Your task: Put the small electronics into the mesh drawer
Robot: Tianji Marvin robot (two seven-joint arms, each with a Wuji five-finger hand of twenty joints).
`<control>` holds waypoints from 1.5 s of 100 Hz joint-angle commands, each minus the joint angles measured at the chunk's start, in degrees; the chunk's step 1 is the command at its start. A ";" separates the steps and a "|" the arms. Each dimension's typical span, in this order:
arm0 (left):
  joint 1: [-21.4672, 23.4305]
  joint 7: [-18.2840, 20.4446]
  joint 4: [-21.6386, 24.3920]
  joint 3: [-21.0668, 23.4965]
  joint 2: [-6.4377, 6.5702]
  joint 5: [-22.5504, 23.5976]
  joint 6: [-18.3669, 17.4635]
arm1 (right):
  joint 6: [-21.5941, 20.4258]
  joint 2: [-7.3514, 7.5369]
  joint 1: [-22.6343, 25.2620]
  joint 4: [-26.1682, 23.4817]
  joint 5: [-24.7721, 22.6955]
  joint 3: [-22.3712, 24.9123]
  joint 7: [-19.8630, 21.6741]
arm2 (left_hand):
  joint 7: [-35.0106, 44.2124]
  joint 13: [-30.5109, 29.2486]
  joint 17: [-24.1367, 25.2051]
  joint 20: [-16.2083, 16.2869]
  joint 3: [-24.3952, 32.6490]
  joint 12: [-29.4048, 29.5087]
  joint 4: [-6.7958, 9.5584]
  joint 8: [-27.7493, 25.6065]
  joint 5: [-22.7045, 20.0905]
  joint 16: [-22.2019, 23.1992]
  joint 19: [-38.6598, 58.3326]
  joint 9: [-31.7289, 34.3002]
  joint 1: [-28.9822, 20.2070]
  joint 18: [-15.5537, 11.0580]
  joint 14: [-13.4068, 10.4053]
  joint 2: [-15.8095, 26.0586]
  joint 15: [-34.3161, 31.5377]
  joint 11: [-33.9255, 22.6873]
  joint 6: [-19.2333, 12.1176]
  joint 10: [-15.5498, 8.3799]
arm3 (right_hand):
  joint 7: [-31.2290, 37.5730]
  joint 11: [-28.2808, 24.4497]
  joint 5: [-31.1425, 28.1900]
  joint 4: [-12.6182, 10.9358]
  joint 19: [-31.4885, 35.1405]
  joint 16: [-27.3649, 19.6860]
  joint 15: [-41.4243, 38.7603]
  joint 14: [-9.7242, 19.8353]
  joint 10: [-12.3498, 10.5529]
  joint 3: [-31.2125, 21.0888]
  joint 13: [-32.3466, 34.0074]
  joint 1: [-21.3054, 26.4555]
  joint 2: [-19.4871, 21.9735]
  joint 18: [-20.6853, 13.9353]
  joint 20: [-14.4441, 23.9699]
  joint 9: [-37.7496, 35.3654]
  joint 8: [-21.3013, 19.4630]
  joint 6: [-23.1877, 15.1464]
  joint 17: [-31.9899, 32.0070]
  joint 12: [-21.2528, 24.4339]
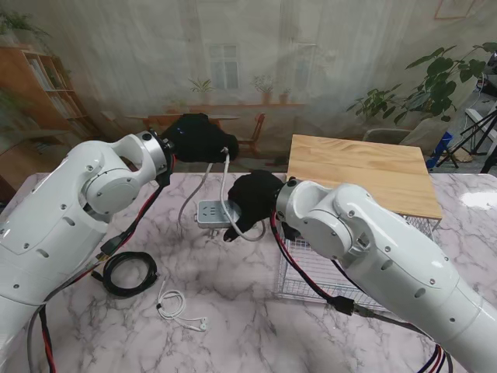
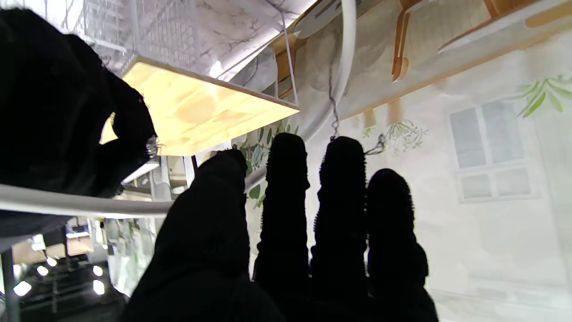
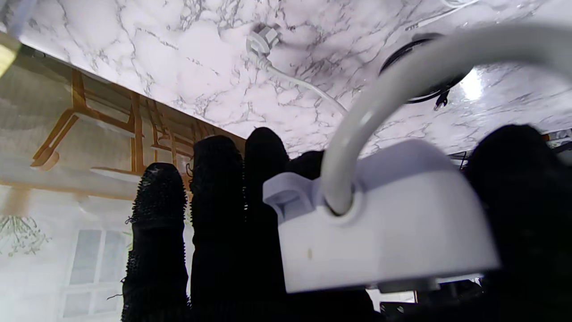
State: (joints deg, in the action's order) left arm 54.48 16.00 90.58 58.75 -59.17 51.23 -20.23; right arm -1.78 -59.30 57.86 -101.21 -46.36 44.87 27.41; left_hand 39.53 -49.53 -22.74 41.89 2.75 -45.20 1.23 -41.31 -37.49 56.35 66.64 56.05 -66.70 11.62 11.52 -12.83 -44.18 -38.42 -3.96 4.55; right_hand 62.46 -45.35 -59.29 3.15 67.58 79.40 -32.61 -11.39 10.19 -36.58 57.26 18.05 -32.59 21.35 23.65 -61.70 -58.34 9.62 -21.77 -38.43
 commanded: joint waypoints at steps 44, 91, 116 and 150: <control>-7.04 -0.66 -8.67 -9.93 -1.95 -4.26 3.27 | 0.63 -1.09 7.66 -5.27 3.35 6.44 -5.92 | 1.88 0.53 0.97 -0.74 0.90 -0.39 0.43 0.91 -0.33 0.38 -1.72 -0.28 -2.05 -1.12 -0.89 3.57 0.07 0.68 2.53 -1.29 | 5.93 -3.84 -9.88 -1.32 0.23 1.59 -4.48 0.80 -6.74 -16.68 -0.76 12.14 15.08 0.43 -0.46 -1.49 -0.61 -7.97 -0.10 -0.82; -6.06 -2.56 -11.38 -12.52 -2.71 -8.12 3.86 | 5.72 -2.27 13.56 -10.23 5.34 13.00 -11.97 | 0.24 1.83 2.43 -2.36 -0.26 -1.03 0.94 4.87 0.45 -3.32 -4.82 -1.96 -0.51 -1.05 -1.38 3.40 5.65 4.75 4.38 -2.43 | 5.47 -4.06 -10.42 -1.16 0.20 0.92 -3.65 -0.63 -5.89 -17.23 0.63 12.84 14.64 1.28 -0.41 -2.11 -0.52 -6.64 0.01 -0.90; -5.73 -2.07 -12.47 -13.39 -2.57 -8.70 3.46 | 8.46 -2.66 14.49 -10.88 5.27 14.71 -13.71 | 1.40 1.81 2.55 -2.44 0.52 -1.37 1.39 3.81 0.04 -3.57 -4.85 -1.56 -0.72 -0.72 -1.00 2.79 5.69 4.92 4.21 -2.22 | 5.35 -4.06 -10.52 -1.14 0.28 0.79 -3.46 -1.06 -5.52 -17.38 0.93 12.94 14.64 1.49 -0.32 -2.17 -0.61 -6.45 0.07 -0.94; -4.35 -0.92 -13.12 -13.50 -2.37 -9.49 5.74 | 11.18 -2.99 14.45 -11.12 4.62 16.49 -15.11 | -18.28 8.62 6.90 -4.21 -1.76 16.08 0.12 9.33 4.91 -11.87 -9.90 -11.87 8.40 -0.13 1.12 7.01 16.43 18.63 11.29 2.36 | 5.19 -4.11 -10.57 -1.11 0.29 0.66 -3.16 -1.35 -5.36 -17.36 1.01 13.11 14.59 1.61 -0.23 -2.09 -0.73 -6.04 0.36 -1.04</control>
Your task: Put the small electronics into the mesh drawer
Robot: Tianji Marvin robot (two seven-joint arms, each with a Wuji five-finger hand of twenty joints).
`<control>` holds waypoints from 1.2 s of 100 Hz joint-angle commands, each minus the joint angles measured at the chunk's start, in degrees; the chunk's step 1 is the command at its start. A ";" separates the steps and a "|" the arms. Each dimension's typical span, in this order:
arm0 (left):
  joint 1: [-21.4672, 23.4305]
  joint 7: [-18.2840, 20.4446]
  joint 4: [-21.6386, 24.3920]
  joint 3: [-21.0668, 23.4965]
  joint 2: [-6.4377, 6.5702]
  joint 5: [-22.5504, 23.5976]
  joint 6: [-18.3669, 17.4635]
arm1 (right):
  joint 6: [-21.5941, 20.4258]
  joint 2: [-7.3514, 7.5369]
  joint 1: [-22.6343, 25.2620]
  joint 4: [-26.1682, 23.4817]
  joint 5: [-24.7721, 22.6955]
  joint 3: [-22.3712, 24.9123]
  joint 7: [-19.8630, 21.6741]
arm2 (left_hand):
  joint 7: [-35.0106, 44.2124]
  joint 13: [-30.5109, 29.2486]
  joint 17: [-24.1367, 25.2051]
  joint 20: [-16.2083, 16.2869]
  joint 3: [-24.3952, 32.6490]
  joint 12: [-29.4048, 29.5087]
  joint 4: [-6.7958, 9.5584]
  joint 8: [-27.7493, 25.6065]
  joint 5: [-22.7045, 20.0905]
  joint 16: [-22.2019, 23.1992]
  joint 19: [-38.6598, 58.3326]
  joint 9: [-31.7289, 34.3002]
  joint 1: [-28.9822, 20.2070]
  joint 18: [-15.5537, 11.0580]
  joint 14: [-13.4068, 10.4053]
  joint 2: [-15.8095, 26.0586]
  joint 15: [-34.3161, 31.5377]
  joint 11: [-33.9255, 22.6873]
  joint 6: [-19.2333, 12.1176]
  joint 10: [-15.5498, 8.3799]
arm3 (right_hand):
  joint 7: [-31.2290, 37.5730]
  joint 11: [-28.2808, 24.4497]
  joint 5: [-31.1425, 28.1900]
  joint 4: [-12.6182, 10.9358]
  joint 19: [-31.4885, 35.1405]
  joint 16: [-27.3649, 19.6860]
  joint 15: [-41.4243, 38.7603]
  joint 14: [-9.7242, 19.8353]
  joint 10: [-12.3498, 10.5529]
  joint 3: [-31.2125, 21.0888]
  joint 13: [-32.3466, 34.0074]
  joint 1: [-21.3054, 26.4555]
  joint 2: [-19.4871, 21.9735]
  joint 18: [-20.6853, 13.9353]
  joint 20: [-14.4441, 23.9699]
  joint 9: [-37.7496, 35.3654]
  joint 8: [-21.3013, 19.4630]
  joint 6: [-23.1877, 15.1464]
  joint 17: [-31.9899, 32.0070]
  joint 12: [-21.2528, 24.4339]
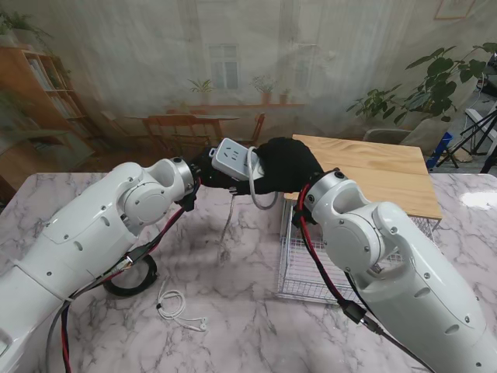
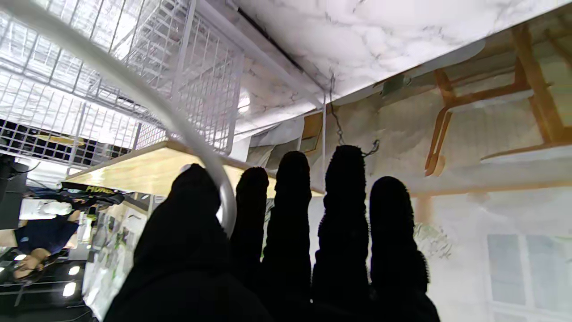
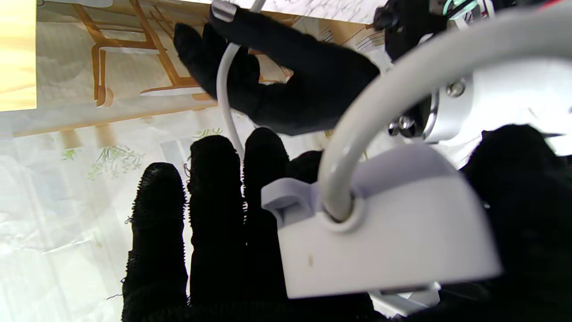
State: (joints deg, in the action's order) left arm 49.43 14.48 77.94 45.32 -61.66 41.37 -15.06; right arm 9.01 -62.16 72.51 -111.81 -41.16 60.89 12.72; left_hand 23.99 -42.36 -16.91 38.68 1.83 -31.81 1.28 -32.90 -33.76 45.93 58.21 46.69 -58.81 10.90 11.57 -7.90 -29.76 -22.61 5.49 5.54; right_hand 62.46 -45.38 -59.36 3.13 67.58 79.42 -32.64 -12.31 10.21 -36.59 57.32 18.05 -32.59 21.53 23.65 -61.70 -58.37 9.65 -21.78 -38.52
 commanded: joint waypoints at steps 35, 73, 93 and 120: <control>2.07 2.55 -0.52 0.41 0.00 -3.89 4.25 | 1.86 -0.34 -1.32 -0.69 -0.22 0.92 -0.75 | -15.25 3.78 2.41 -5.31 -3.02 17.40 -1.31 10.39 6.18 -8.92 -6.05 -14.21 9.13 0.86 1.86 3.84 6.85 14.11 9.27 9.09 | 5.10 -4.11 -10.53 -1.10 0.26 0.64 -3.05 -0.38 -5.36 -17.33 0.88 13.13 14.58 1.43 -0.18 -1.99 -0.82 -6.02 0.45 -1.01; 3.55 2.95 0.23 0.57 0.67 -2.03 1.69 | 2.07 -0.24 -1.26 -0.80 -1.33 2.20 -0.65 | 7.13 -16.97 -14.63 -6.04 1.43 6.22 -0.79 2.78 -9.91 -6.20 6.42 11.72 -13.88 -2.48 -3.55 -1.60 -3.76 0.20 0.21 1.74 | 5.04 -4.07 -10.58 -1.09 0.21 0.59 -2.95 -0.42 -5.35 -17.36 0.99 13.13 14.59 1.49 -0.16 -2.03 -0.92 -6.06 0.46 -0.99; 9.25 4.66 5.18 7.60 2.97 6.11 -8.65 | 2.23 -0.22 -1.89 0.55 -3.01 2.97 -1.01 | 15.65 -17.92 -15.72 -5.21 0.28 4.18 -1.33 -1.40 -7.83 -2.99 8.22 12.34 -15.16 -2.87 -4.17 -0.09 -7.73 -4.07 -5.80 1.33 | 5.02 -4.13 -10.59 -1.08 0.14 0.57 -2.91 -0.40 -5.36 -17.36 1.02 13.10 14.67 1.57 -0.18 -2.00 -0.96 -6.06 0.49 -1.05; 19.60 5.73 12.58 20.20 4.68 12.36 -19.36 | 3.78 -0.30 -4.48 5.24 -6.86 2.55 -2.09 | 19.05 -17.26 -14.43 0.42 1.24 -6.69 -1.39 -8.63 -6.10 6.56 12.72 12.09 -15.12 -1.88 -5.39 0.79 -19.97 -10.56 -8.10 1.92 | 4.98 -4.43 -10.50 -1.10 0.18 0.57 -2.91 -0.40 -5.35 -17.30 1.02 13.12 14.98 1.46 -0.13 -1.62 -1.00 -6.04 0.68 -1.19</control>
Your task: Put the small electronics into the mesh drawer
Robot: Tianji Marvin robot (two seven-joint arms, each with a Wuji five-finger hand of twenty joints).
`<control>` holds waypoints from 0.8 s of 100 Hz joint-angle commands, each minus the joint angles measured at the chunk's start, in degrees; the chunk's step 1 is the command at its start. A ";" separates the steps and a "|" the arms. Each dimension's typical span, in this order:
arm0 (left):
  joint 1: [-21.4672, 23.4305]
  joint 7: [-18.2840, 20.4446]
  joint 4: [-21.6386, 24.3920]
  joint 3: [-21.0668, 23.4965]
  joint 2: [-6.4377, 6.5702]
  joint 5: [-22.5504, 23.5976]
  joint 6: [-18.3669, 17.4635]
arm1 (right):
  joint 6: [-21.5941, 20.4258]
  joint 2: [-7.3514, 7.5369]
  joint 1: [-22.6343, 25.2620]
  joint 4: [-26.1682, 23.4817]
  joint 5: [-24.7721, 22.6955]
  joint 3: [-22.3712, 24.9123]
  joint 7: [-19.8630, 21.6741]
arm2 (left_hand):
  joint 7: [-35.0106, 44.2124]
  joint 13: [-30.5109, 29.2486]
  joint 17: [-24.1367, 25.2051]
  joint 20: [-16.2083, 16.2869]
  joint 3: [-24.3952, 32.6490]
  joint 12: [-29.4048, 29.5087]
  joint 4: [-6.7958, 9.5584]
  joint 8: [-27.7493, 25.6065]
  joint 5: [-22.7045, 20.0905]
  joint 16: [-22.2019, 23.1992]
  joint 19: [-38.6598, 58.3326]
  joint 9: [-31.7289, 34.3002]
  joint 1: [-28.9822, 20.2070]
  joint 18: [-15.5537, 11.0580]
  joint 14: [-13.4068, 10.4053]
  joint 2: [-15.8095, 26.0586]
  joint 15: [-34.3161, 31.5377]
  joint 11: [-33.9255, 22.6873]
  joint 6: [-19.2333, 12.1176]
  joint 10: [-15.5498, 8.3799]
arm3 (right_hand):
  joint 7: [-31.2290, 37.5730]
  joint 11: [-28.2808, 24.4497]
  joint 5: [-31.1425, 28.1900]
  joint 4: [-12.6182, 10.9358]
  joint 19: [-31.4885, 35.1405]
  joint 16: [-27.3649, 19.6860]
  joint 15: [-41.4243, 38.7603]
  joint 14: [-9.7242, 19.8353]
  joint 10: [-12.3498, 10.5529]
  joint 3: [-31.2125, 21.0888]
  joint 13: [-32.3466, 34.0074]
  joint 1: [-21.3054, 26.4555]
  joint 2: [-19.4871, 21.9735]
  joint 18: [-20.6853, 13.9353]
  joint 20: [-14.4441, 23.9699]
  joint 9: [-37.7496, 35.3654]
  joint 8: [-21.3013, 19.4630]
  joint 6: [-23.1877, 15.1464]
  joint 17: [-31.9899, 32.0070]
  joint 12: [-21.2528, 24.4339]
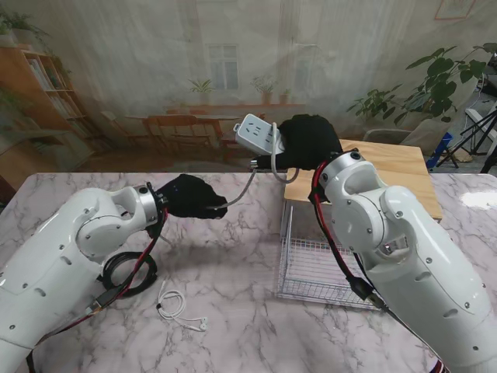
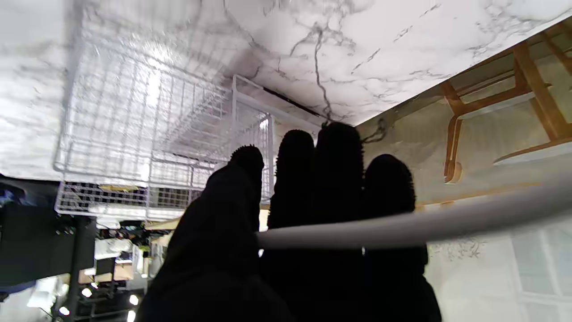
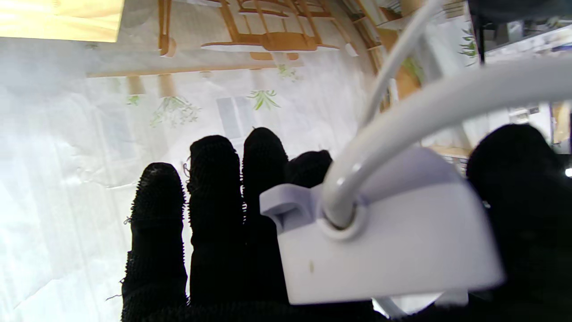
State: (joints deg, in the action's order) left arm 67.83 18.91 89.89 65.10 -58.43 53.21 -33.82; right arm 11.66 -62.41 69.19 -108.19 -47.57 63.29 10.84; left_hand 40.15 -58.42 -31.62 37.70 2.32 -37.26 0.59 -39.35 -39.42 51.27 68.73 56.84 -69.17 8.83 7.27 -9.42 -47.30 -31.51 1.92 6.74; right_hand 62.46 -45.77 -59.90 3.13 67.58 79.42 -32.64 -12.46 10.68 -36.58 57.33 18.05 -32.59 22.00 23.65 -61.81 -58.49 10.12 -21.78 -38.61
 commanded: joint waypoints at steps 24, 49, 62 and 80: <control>6.73 0.44 6.18 7.30 1.76 2.29 -6.73 | 1.90 0.11 -4.39 7.82 -2.97 -2.80 0.26 | 2.21 -1.83 -0.20 1.35 0.08 -1.11 -0.72 -1.99 -0.91 -0.07 1.88 2.87 -4.80 -0.31 -1.07 2.63 -0.93 0.76 -4.92 0.07 | 4.99 -4.30 -9.89 -1.13 0.29 0.57 -2.91 -0.25 -5.90 -17.15 1.01 13.10 15.08 0.89 -0.04 -1.33 -0.93 -6.46 0.74 -1.12; 8.06 -0.90 8.70 10.01 1.58 2.37 -8.84 | 1.51 0.36 -8.18 14.59 -4.74 -8.05 1.49 | 2.91 -2.51 -1.18 1.31 0.35 -2.27 -1.00 -3.37 -0.87 0.67 2.01 3.13 -4.80 -0.56 -1.25 3.09 -2.19 -0.01 -5.10 0.35 | 4.99 -4.54 -9.82 -1.17 0.39 0.57 -2.90 -0.25 -6.03 -17.12 1.01 12.93 15.20 0.85 0.03 -1.28 -0.96 -6.45 0.72 -1.09; 8.77 -1.45 10.49 11.95 1.48 2.66 -9.63 | 0.07 0.61 -9.19 16.68 -5.93 -10.21 2.25 | 2.92 -2.82 -1.34 1.47 0.51 -2.60 -1.08 -3.81 -0.71 0.93 2.25 3.19 -4.80 -0.55 -1.19 3.51 -2.67 -0.07 -4.98 0.30 | 5.06 -4.63 -9.74 -1.20 0.44 0.57 -2.90 -0.25 -6.06 -17.18 1.01 12.90 15.18 0.80 0.04 -1.34 -1.01 -6.50 0.68 -1.03; 8.35 -0.26 13.33 13.73 1.45 1.08 -9.29 | -2.71 1.07 -9.75 17.73 -7.35 -12.69 3.83 | 1.01 -4.58 -2.73 1.27 0.87 -1.94 -1.30 -2.65 -1.68 0.14 2.10 4.38 -4.79 -0.77 -0.18 3.15 -0.80 2.72 -3.45 0.91 | 5.32 -4.58 -9.55 -1.19 0.54 0.72 -3.15 0.27 -6.34 -17.15 0.93 12.68 15.19 0.70 0.07 -1.47 -1.12 -6.94 0.45 -0.89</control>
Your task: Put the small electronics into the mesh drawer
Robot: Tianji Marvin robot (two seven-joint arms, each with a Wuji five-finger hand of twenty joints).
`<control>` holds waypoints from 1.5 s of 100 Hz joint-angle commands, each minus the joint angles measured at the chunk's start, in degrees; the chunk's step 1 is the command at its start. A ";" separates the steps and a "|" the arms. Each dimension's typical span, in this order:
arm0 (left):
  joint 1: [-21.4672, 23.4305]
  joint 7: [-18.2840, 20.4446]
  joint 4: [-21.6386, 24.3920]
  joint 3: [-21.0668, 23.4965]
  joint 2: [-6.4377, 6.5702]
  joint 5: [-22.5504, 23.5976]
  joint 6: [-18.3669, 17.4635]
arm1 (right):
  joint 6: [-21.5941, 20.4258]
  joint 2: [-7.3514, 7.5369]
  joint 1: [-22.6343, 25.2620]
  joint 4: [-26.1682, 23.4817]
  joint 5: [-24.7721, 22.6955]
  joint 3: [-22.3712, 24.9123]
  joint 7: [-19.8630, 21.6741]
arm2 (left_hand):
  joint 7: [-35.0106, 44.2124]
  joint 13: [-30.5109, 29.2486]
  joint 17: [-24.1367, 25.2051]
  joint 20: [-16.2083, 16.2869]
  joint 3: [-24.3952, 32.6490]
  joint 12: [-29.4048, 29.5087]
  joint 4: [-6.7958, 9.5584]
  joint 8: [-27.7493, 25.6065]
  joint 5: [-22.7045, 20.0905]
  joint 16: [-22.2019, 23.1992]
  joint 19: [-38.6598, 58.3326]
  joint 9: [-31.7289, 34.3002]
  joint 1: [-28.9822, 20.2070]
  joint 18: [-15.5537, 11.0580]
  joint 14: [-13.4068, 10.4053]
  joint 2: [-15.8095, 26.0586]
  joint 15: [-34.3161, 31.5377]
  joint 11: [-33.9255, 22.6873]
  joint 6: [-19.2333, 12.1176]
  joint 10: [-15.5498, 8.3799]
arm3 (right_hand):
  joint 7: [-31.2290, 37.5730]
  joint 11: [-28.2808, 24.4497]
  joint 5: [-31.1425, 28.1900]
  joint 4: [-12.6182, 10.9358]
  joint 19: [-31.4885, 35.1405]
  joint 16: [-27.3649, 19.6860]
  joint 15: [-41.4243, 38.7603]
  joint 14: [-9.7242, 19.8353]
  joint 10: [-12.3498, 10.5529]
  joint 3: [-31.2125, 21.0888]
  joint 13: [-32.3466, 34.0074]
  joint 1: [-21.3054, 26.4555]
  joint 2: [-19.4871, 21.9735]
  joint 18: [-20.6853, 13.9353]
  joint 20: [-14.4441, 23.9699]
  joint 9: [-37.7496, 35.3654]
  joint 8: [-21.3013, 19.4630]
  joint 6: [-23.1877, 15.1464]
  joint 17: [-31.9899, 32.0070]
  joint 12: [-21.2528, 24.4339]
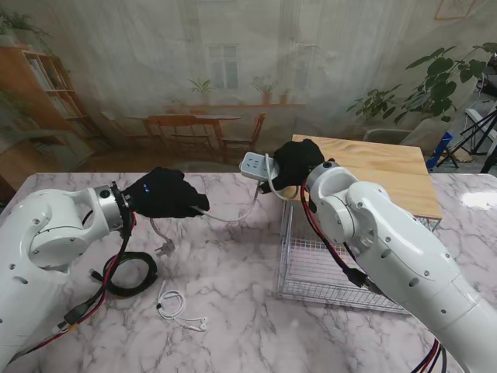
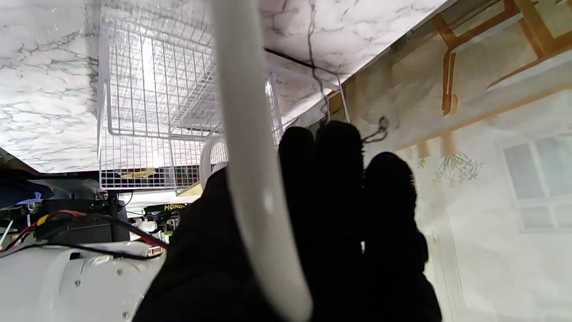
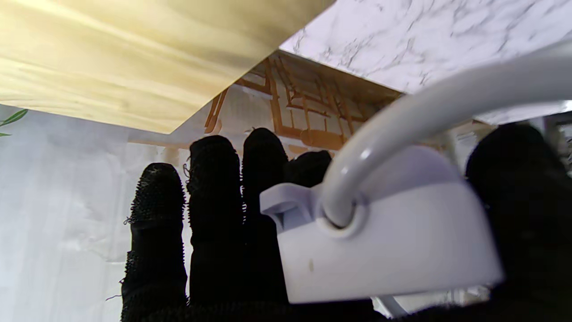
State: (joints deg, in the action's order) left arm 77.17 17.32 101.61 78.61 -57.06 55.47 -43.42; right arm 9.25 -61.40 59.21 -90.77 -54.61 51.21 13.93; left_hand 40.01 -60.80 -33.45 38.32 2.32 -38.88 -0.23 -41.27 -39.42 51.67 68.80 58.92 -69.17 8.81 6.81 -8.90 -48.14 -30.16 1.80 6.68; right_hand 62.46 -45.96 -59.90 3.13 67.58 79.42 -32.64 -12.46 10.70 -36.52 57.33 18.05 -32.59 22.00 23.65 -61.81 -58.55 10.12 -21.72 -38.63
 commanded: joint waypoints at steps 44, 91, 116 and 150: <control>-5.11 4.08 5.31 -0.25 0.00 -7.92 2.02 | -2.94 0.16 -1.15 -0.14 1.08 -6.08 2.74 | 0.40 -4.27 -2.51 0.70 0.44 -0.37 -0.20 -0.23 -2.40 1.05 2.96 3.61 -4.80 -1.22 -0.20 2.06 -0.27 1.52 -3.16 1.22 | 5.82 -4.60 -9.69 -1.25 0.80 1.75 -5.07 0.78 -6.34 -17.47 0.88 12.52 15.12 0.66 0.05 -2.03 -0.85 -7.04 -0.13 -0.95; -14.42 6.07 1.07 -9.72 -0.55 -7.74 9.15 | -4.74 -0.28 -0.94 -1.56 4.82 -8.72 1.98 | -0.01 -4.34 -2.40 1.27 0.20 -1.38 0.03 -0.33 -2.45 2.07 3.78 3.78 -4.79 -1.43 -0.38 1.93 -1.55 1.27 -3.29 1.03 | 5.97 -4.56 -9.73 -1.24 0.96 2.04 -5.78 0.91 -6.37 -17.53 0.92 12.41 15.09 0.62 0.01 -2.18 -0.64 -7.08 -0.29 -1.15; -20.18 6.54 -4.59 -15.16 -0.97 -6.57 13.92 | -7.11 -0.33 0.52 -2.26 6.37 -8.94 1.00 | 0.23 -3.77 -1.62 1.53 -0.62 -1.96 -0.04 -0.96 -2.15 2.41 3.69 3.42 -4.79 -1.79 -0.53 2.51 -1.60 1.01 -4.23 0.45 | 6.00 -4.49 -9.70 -1.25 0.97 2.02 -5.79 0.91 -6.42 -17.59 0.91 12.38 15.07 0.60 -0.04 -2.14 -0.60 -7.23 -0.30 -1.22; -25.95 8.32 -10.40 -21.49 -1.09 -7.57 15.99 | -10.36 -0.96 3.86 -4.81 10.09 -7.73 -2.50 | 0.43 -2.33 -0.14 2.81 -1.46 -3.80 0.11 -1.89 -1.49 4.33 4.39 2.46 -4.57 -2.06 -1.27 3.14 -3.74 -0.17 -5.74 -0.45 | 6.04 -4.21 -9.58 -1.21 0.84 2.42 -6.38 1.70 -6.78 -17.62 0.30 12.02 15.21 0.39 -0.18 -2.08 -0.55 -7.50 -0.39 -1.31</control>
State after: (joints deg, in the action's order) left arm 52.39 24.32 92.72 57.66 -57.76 47.46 -27.89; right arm -1.26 -61.81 62.03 -94.22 -45.14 43.09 10.86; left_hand 38.63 -63.33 -34.32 39.74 0.06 -41.65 -0.76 -41.28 -40.36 54.92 70.94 60.40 -69.17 8.72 6.42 -8.84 -49.66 -28.75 -0.33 6.62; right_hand 62.54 -46.05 -59.89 3.13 67.58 80.27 -35.33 -12.07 10.70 -36.51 57.41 18.05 -32.59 22.00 23.65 -61.81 -58.61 10.14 -22.06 -38.89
